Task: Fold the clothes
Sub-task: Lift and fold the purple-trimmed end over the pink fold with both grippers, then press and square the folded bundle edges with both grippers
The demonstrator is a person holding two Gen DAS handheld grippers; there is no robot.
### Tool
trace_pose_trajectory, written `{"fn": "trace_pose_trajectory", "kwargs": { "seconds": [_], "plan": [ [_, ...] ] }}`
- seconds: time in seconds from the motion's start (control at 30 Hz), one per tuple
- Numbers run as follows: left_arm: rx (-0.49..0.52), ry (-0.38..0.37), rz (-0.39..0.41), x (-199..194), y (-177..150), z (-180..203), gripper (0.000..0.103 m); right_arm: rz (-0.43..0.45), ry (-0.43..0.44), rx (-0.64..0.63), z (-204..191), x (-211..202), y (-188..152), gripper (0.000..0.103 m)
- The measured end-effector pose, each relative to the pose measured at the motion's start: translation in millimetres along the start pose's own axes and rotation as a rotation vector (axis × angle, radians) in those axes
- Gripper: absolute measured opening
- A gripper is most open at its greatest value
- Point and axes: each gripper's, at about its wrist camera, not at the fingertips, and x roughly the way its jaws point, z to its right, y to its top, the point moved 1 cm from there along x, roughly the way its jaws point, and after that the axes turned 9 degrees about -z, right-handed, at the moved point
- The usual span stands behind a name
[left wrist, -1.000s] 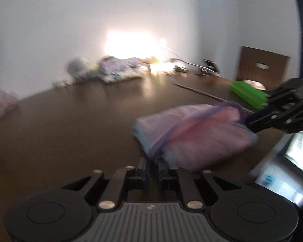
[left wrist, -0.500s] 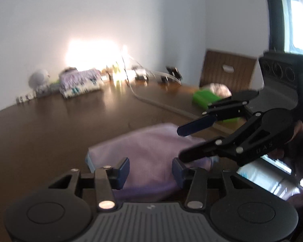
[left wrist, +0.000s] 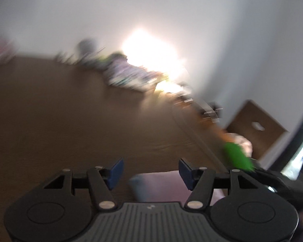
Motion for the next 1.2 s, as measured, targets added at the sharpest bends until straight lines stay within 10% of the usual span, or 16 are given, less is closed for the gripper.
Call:
{"fn": "trace_pose_trajectory", "kwargs": {
  "seconds": [0.17, 0.37, 0.83, 1.0, 1.2],
  "plan": [
    [-0.151, -0.165, -0.112, 18, 2, -25, 0.050, -0.062, -0.005, -0.030, -14, 20, -7, 0.032],
    [-0.231, -0.192, -0.188, 44, 2, -31, 0.037, -0.097, -0.005, -0.033, -16, 26, -12, 0.032],
    [-0.379, -0.136, -0.039, 41, 2, -47, 0.004, -0.099, -0.014, -0.025, -20, 27, -22, 0.033],
    [-0.299, 0.027, 0.047, 25, -2, -35, 0.009, -0.100, -0.017, -0.024, -19, 26, -21, 0.033],
    [-0.041, 0.013, 0.020, 23, -4, 21, 0.028, -0.021, -0.054, -0.036, -22, 10, -15, 0.035]
  ]
}}
